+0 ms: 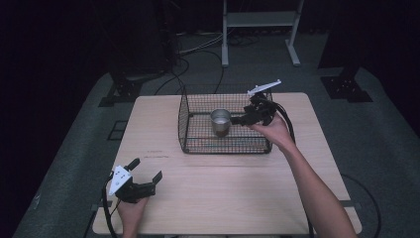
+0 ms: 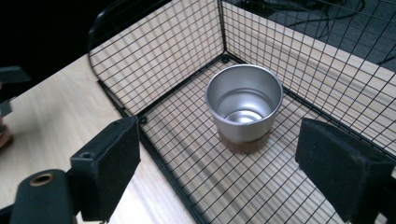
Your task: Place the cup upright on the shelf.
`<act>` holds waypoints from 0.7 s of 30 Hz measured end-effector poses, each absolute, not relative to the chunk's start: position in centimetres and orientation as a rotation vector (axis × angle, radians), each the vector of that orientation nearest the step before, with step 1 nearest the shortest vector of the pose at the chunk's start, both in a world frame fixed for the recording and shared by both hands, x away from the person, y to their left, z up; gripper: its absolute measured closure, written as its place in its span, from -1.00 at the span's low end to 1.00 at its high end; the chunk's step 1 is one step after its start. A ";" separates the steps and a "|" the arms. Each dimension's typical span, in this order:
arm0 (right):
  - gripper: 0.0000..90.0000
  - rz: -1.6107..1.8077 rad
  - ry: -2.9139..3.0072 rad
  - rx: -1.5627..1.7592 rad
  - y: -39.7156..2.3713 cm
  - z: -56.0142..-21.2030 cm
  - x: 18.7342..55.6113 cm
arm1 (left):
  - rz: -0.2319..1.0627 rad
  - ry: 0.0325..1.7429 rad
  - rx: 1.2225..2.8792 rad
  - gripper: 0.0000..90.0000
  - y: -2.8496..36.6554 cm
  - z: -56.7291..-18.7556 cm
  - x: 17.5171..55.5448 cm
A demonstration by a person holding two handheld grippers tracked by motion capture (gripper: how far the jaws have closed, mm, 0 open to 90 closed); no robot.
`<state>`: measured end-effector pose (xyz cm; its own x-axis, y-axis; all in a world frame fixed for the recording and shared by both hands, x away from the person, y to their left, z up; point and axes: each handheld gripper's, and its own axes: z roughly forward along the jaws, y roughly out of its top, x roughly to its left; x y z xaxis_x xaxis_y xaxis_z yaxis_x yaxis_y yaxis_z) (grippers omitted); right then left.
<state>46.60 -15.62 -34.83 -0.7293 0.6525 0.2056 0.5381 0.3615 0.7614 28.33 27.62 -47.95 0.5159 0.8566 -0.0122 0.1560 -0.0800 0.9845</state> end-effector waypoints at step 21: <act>-0.71 1.358 2.485 0.935 -20.2 -35.1 38.9 | 0.733 0.904 1.560 -1.00 27.7 -48.0 28.3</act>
<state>38.85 -20.25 -35.11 -0.7919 0.5917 0.1512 0.4469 0.3926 0.8038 28.32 27.72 -47.97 0.5110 0.8594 -0.0194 0.1585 -0.0721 0.9847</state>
